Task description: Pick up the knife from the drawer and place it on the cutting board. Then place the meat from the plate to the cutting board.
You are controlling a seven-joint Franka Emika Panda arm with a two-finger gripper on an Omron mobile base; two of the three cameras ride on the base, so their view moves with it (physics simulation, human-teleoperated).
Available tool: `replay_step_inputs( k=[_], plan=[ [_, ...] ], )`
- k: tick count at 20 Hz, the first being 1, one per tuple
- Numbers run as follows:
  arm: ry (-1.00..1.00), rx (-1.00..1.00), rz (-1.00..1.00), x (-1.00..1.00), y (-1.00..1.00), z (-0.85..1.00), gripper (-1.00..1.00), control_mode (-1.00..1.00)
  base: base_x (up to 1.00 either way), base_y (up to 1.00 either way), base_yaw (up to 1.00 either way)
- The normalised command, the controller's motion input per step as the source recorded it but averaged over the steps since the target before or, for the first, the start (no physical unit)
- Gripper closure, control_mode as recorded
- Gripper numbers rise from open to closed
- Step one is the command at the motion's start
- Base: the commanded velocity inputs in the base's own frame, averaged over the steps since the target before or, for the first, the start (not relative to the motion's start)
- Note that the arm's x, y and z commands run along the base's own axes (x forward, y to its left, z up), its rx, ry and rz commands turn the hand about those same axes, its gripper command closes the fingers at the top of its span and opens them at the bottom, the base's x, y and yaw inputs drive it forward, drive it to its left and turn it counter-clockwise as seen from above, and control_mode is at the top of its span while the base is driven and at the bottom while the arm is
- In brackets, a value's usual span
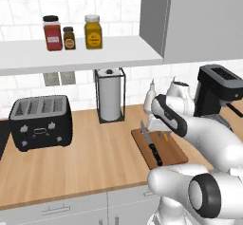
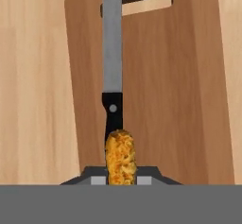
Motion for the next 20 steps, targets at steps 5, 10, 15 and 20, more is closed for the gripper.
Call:
replay_step_inputs(
  k=[5, 10, 15, 20],
  plan=[
    [-0.02, 0.00, 0.00, 0.06, -0.19, -0.32, 1.00, -1.00, 0.00, 0.00, 0.00],
    [0.00, 0.00, 0.00, 0.19, -0.04, -0.39, 1.00, -1.00, 0.00, 0.00, 0.00],
    [0.00, 0.00, 0.00, 0.56, -0.11, -0.42, 1.00, -1.00, 0.00, 0.00, 0.00],
    [0.00, 0.00, 0.00, 0.39, -0.15, -0.20, 1.00, -1.00, 0.00, 0.00, 0.00]
  ],
)
